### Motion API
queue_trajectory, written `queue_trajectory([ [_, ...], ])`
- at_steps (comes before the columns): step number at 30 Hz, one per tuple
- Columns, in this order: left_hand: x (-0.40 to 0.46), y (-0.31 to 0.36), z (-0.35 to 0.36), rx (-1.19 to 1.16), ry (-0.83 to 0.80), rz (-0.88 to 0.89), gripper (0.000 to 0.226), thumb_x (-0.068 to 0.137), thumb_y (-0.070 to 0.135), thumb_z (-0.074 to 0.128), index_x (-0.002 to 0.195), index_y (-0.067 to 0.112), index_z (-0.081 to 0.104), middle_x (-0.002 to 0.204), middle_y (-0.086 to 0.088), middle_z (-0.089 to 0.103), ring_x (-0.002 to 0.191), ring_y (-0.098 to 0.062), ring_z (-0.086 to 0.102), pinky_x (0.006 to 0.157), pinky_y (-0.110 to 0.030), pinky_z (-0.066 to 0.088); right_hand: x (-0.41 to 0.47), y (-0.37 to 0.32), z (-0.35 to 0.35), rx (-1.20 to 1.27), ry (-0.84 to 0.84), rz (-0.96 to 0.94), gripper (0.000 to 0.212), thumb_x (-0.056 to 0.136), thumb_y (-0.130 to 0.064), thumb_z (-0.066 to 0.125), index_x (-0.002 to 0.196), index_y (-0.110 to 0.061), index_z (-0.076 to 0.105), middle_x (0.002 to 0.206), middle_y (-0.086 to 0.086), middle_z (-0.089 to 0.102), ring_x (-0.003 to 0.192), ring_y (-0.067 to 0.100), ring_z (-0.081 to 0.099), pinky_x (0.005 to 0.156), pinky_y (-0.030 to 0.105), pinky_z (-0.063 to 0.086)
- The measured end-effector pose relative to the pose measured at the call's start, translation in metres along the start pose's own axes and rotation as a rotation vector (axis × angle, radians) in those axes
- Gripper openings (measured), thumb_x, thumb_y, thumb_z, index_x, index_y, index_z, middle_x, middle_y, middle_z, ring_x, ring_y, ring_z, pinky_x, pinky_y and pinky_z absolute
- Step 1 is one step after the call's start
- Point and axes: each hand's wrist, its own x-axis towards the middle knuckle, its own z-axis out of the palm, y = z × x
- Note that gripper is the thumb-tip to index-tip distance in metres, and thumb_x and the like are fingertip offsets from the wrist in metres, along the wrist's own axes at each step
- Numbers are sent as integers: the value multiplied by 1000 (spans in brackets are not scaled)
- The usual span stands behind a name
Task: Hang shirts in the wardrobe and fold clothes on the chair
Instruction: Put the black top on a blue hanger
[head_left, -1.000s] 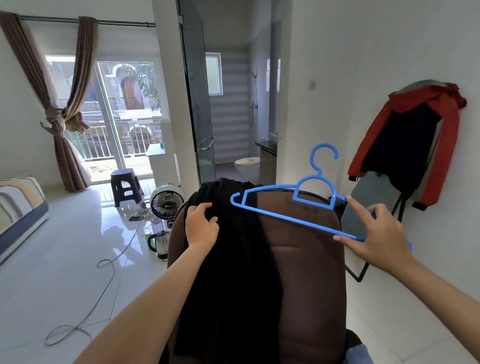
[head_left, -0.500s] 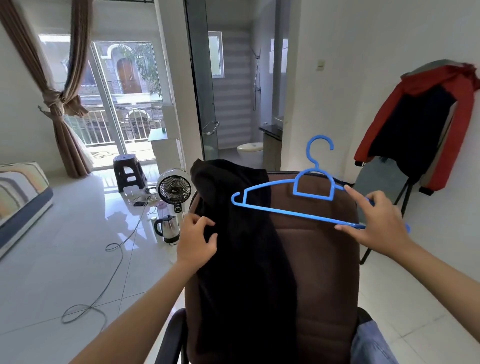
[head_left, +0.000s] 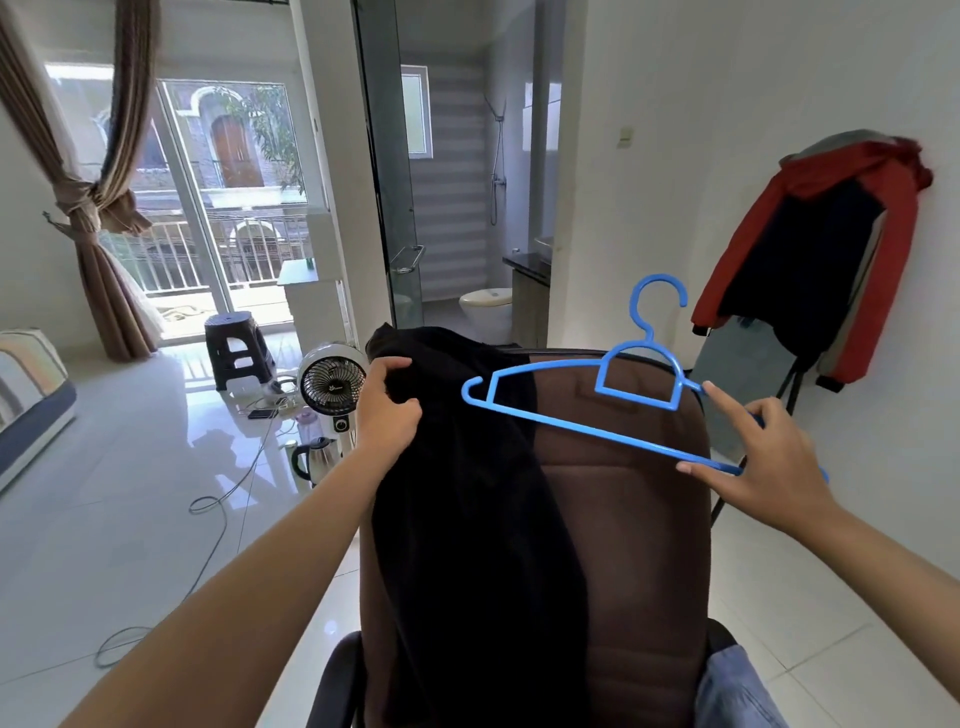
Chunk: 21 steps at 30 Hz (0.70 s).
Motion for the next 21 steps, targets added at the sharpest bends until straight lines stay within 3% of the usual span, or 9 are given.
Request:
queue_trajectory([
  [2,1,0,0,20,-35,68,53,71,-10,59,109,27,58,112,5,54,104,-12,55,93,-30,48,1,-2,1,17,18,14,94,64,-73,55,142,-21,44,84,1,36,70,16,39,55,30,39],
  [5,0,5,0,-44,-29,83,35,76,0,69,101,25,66,112,-1,60,102,-15,59,93,-30,49,5,-9,7,26,36,30,96,62,-62,78,142,-21,44,85,2,36,72,17,39,57,31,41],
  [8,0,19,-5,-392,-4,-75,31,76,-1,71,89,27,70,95,-13,62,87,-26,62,88,-40,54,7,-16,16,31,27,20,98,57,-50,86,142,-21,45,85,3,36,71,18,41,57,33,44],
  [11,4,30,-13,-668,-71,-215,36,78,-12,63,98,17,69,104,-18,64,93,-28,64,89,-41,54,7,-21,24,40,18,28,98,56,-49,86,142,-23,45,86,3,37,71,19,43,57,32,44],
  [13,3,35,-20,-730,-135,-241,38,80,-14,59,106,12,67,107,-16,66,96,-27,66,90,-37,54,7,-22,26,45,16,35,98,56,-48,87,141,-23,46,86,3,37,72,19,43,59,31,41],
  [16,1,35,-30,-640,-165,-216,37,82,-9,60,110,12,67,107,-12,68,97,-24,66,89,-34,54,6,-23,27,41,17,5,98,54,-47,88,140,-21,48,86,3,37,72,18,42,60,30,38],
  [21,0,38,-46,-296,-145,-53,39,82,-5,64,110,22,67,110,-3,66,98,-14,64,88,-29,53,5,-25,25,52,13,-57,99,54,-47,88,140,-19,47,87,1,36,72,16,41,58,30,38],
])
